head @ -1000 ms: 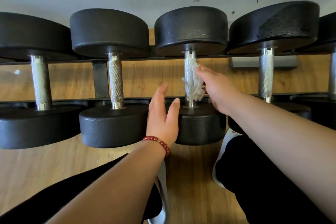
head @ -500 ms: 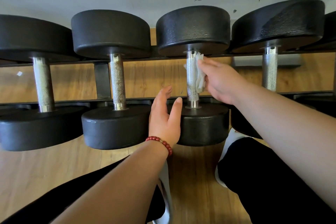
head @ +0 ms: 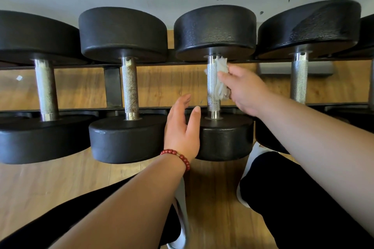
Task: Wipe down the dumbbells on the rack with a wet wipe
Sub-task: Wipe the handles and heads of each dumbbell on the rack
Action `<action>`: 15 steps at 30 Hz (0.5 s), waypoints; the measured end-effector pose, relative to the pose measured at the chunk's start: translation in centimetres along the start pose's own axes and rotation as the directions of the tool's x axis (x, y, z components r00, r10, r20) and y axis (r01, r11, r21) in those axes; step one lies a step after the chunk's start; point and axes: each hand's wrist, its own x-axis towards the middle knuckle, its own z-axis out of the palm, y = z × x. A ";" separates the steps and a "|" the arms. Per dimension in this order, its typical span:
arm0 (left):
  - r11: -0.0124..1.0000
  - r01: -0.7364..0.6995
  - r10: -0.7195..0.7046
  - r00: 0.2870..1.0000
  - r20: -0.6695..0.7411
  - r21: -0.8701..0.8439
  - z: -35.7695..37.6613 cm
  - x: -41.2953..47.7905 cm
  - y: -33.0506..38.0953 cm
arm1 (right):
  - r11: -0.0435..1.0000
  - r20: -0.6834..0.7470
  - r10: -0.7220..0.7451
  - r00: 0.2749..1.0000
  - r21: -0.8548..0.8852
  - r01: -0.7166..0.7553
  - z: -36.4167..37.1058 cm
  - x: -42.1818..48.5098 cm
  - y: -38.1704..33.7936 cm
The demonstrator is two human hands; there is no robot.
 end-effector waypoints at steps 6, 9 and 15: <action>1.000 -0.006 0.006 1.000 -0.008 0.005 0.0 0.0 0.1 | 0.884 0.116 0.113 0.987 -0.465 -0.047 -0.2 -2.2 0.6; 1.000 -0.002 0.002 1.000 -0.008 0.005 0.0 -0.1 0.3 | 0.930 0.139 0.158 0.978 -0.355 -0.100 -0.4 -2.2 0.6; 1.000 0.003 -0.003 1.000 -0.007 0.002 -0.1 -0.1 0.3 | 0.932 0.092 0.077 0.993 -0.359 -0.039 -2.2 -2.5 1.4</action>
